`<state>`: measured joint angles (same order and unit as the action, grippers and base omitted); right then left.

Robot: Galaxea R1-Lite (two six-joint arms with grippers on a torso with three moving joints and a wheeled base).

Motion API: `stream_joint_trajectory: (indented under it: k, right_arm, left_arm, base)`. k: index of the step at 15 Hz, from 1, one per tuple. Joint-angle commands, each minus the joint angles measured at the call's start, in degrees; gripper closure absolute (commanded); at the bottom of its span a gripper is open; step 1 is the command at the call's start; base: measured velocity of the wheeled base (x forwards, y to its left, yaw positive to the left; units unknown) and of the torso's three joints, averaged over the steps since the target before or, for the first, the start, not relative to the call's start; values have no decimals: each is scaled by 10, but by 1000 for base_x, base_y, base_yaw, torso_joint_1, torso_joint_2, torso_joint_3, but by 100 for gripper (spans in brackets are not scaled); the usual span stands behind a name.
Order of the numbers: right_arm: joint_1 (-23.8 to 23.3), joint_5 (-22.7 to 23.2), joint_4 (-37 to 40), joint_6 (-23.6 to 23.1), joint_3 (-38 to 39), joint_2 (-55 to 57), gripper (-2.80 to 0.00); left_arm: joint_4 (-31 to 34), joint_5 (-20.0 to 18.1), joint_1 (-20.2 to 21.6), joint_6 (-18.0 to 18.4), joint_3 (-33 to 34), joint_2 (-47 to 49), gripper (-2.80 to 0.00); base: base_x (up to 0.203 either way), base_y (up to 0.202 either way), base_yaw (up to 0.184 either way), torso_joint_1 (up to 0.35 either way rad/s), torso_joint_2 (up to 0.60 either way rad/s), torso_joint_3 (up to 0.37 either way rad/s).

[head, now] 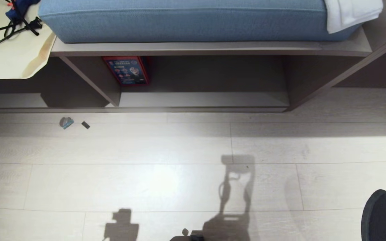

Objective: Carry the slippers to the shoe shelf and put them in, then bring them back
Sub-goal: Place the slippers into the shoe cabinet

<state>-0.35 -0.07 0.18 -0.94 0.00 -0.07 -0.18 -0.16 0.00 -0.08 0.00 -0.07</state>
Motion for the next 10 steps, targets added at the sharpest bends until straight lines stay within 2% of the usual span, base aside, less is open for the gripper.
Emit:
stream_joint_trajectory:
  k: [1, 10]
  right_arm:
    - [0, 0, 0, 0, 0, 1, 0]
    - [0, 0, 0, 0, 0, 1, 0]
  left_arm:
    - [0, 0, 0, 0, 0, 1, 0]
    - [0, 0, 0, 0, 0, 1, 0]
  base:
    - [0, 0, 0, 2, 2, -194]
    - [0, 0, 0, 2, 3, -195]
